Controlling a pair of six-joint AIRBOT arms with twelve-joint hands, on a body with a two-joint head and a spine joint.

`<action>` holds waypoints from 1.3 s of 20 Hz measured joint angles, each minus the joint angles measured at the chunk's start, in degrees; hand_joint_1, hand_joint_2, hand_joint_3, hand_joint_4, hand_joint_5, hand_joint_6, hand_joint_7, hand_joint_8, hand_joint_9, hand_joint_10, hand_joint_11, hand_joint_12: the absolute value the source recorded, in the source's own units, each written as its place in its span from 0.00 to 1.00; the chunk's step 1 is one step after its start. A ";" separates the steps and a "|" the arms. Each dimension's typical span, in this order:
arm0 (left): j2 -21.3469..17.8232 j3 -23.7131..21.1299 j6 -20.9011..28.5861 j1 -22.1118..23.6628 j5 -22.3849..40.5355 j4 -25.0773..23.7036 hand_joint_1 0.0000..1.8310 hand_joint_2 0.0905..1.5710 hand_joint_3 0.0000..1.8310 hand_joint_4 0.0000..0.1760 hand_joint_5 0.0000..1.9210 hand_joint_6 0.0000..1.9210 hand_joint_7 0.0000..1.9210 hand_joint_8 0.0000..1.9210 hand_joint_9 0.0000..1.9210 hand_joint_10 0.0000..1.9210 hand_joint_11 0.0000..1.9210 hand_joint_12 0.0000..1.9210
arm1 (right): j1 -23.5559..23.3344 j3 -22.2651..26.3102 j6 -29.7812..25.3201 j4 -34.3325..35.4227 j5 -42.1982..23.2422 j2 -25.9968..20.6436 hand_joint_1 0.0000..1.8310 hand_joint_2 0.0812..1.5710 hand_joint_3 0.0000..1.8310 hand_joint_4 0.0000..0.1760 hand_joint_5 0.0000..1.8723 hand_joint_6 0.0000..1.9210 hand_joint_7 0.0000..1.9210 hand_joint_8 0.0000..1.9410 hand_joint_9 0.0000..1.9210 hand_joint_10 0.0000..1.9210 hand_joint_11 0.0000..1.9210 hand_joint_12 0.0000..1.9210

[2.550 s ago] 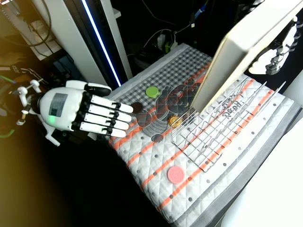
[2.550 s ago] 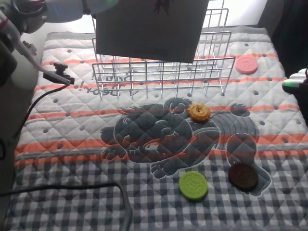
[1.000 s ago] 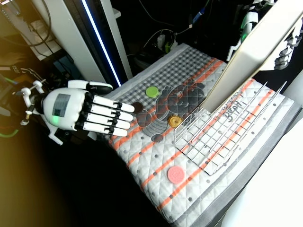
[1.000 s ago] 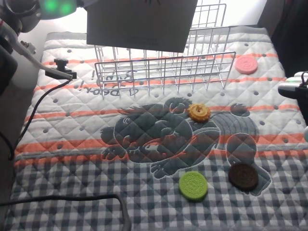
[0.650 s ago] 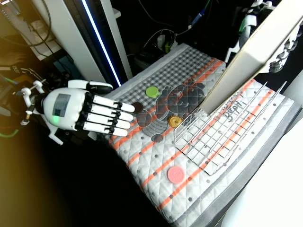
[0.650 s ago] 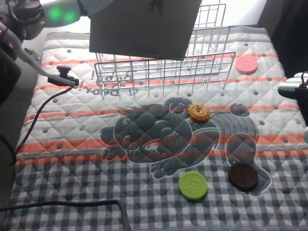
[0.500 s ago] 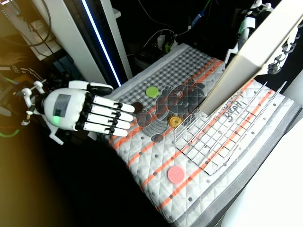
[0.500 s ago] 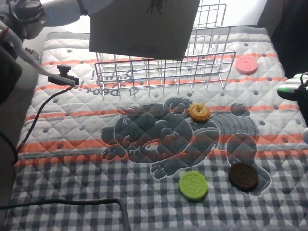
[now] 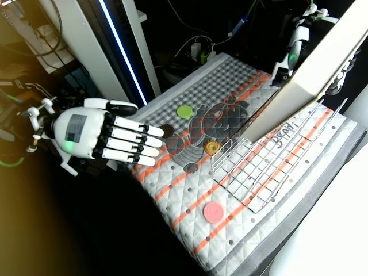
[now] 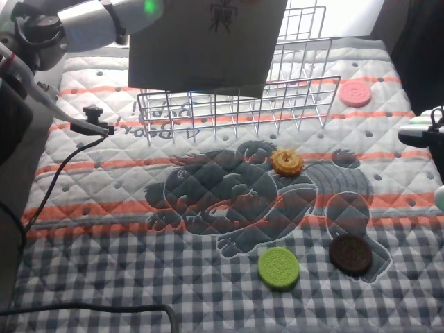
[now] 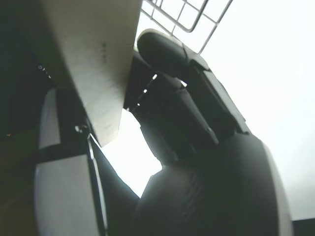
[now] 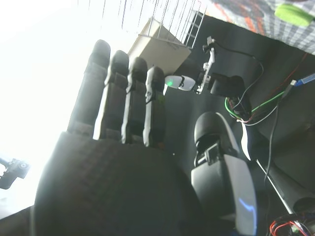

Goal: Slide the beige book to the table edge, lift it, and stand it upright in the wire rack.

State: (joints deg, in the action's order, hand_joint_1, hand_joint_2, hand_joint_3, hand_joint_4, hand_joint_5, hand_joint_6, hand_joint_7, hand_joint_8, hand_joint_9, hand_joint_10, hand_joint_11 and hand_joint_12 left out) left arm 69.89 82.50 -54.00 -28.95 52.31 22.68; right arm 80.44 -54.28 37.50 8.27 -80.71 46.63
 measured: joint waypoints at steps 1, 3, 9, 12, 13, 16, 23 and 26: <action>0.00 -0.20 0.04 -0.42 0.37 0.15 0.63 0.63 0.00 0.30 0.33 0.05 0.41 0.17 0.43 0.19 0.18 0.60 | 0.00 0.00 0.02 0.13 0.02 0.00 0.07 0.83 0.00 0.00 0.25 0.00 0.25 0.00 0.21 0.00 0.21 0.00; 0.00 -1.11 -0.09 -1.75 0.17 -0.50 0.44 0.53 0.00 0.98 0.04 0.00 0.09 0.00 0.16 0.00 0.01 0.40 | 0.00 0.00 0.00 0.48 0.00 0.00 0.08 0.83 0.00 0.00 0.24 0.00 0.24 0.00 0.22 0.00 0.22 0.01; -3.02 -4.61 -0.15 -4.02 1.16 -0.39 0.38 0.51 0.00 1.00 0.00 0.00 0.00 0.00 0.03 0.00 0.00 0.23 | 0.44 0.00 -0.11 0.68 0.00 0.07 0.05 0.84 0.00 0.00 0.25 0.00 0.24 0.00 0.20 0.00 0.21 0.00; -6.36 -7.32 -1.49 -4.68 2.89 -0.83 0.37 0.50 0.00 1.00 0.00 0.00 0.00 0.00 0.00 0.00 0.00 0.19 | 0.61 0.02 -0.15 0.83 0.02 0.24 0.03 0.84 0.00 0.00 0.24 0.00 0.24 0.00 0.21 0.00 0.22 0.00; -6.88 -7.80 -1.51 -4.87 3.08 -0.92 0.37 0.50 0.00 1.00 0.00 0.00 0.00 0.00 0.00 0.00 0.00 0.19 | 0.61 0.02 -0.20 1.03 0.00 0.28 0.03 0.84 0.00 0.00 0.24 0.00 0.24 0.00 0.21 0.00 0.22 0.00; -11.50 -12.15 -1.57 -8.13 5.05 -3.80 0.32 0.49 0.00 1.00 0.00 0.00 0.00 0.00 0.00 0.00 0.00 0.11 | 0.61 0.02 -0.22 1.31 0.02 0.09 0.05 0.84 0.00 0.00 0.24 0.00 0.23 0.00 0.20 0.00 0.20 0.00; -24.83 -26.14 -1.92 -23.37 18.01 -6.27 0.38 0.46 0.00 1.00 0.00 0.00 0.00 0.00 0.00 0.00 0.00 0.00 | 0.61 0.46 -0.07 5.79 -7.37 -3.34 0.11 0.87 0.00 0.00 0.24 0.00 0.23 0.00 0.21 0.00 0.19 0.00; -26.88 -29.59 -0.96 -30.10 23.93 -7.52 0.35 0.49 0.01 1.00 0.00 0.00 0.00 0.00 0.00 0.00 0.00 0.00 | 2.38 0.52 0.44 9.31 -11.69 -3.41 0.14 0.87 0.00 0.00 0.22 0.00 0.21 0.00 0.20 0.00 0.19 0.00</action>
State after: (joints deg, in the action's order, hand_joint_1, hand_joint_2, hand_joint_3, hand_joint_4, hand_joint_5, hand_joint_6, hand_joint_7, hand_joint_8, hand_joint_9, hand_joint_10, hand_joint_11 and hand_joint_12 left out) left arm 43.00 52.90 -54.96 -59.05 76.25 15.16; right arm 82.83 -53.76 37.93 17.58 -92.40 43.22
